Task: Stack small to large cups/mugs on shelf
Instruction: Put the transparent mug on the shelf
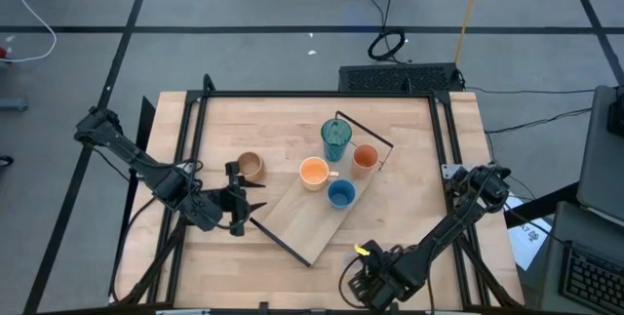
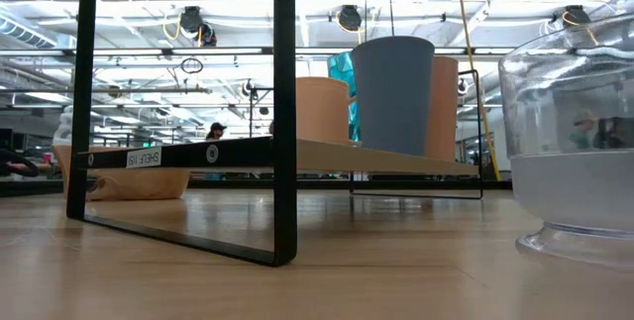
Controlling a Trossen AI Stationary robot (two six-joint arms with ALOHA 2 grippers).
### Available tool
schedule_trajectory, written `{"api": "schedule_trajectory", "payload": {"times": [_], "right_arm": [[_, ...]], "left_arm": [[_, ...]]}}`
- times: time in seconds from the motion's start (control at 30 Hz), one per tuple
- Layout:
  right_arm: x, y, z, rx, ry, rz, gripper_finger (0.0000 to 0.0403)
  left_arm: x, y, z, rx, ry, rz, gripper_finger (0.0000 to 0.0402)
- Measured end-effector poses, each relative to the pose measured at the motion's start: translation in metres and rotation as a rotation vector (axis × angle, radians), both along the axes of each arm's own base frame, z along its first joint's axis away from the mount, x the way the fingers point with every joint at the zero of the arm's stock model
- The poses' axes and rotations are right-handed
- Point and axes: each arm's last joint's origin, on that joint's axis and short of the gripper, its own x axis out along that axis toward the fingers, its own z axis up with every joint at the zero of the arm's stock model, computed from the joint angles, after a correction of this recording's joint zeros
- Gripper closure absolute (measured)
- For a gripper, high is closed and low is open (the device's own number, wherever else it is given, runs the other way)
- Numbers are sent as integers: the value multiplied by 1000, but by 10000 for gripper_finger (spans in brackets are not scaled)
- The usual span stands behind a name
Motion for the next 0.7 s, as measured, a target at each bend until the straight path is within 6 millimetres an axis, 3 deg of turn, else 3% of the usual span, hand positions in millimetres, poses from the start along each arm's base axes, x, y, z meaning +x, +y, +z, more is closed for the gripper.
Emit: {"api": "schedule_trajectory", "payload": {"times": [0.7], "right_arm": [[-1,-3,0,-109,2,205,319]], "left_arm": [[0,0,0,-2,0,0,195]]}}
